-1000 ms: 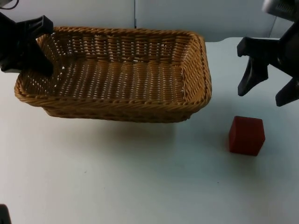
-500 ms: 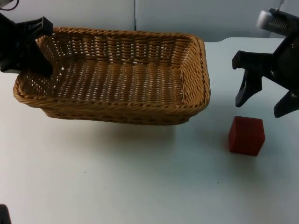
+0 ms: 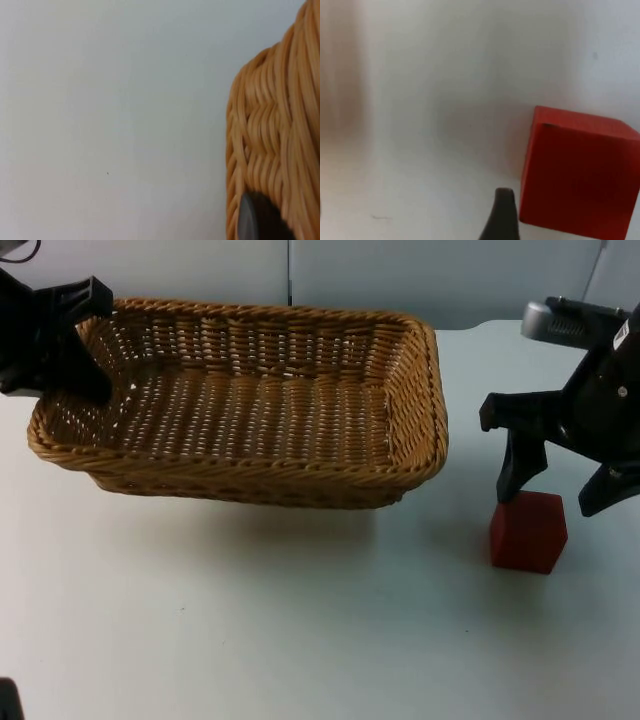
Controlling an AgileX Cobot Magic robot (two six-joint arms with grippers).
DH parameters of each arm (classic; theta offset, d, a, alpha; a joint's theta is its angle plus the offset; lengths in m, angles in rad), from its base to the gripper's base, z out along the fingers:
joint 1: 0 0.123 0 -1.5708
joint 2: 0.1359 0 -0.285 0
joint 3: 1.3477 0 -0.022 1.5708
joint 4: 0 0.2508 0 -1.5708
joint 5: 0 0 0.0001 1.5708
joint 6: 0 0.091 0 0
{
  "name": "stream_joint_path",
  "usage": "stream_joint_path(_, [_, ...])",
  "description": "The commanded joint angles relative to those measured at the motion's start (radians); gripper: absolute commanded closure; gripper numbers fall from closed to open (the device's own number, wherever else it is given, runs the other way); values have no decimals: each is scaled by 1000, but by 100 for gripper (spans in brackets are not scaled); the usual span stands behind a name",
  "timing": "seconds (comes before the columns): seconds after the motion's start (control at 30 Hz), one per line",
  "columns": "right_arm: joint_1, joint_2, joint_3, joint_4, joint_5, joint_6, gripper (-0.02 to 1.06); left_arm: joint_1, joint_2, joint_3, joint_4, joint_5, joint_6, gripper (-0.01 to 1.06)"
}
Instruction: Pick up the basket with the left hand and place the cube into the basket with the right hand.
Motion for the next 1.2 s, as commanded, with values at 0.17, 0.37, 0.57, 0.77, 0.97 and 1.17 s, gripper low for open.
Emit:
stream_joint_path(0.17, [4,12,-9,-25,-55,22,36,-2,-16,-9,-23,11,-2,105])
stream_joint_path(0.37, [4,16,-9,-32,-82,29,36,-2,-16,-9,-23,11,-2,105])
stream_joint_path(0.57, [4,16,-9,-97,-82,81,36,-2,-16,-9,-23,11,-2,105])
stream_joint_path(0.77, [4,16,-9,-97,-91,81,36,-2,-16,-9,-23,11,-2,105])
stream_joint_path(0.97, [4,42,-9,-72,-97,84,36,-2,-16,-9,-23,11,-2,105])
stream_joint_path(1.17, [11,102,-9,-39,-101,81,36,-2,-16,-9,-20,13,-2,105])
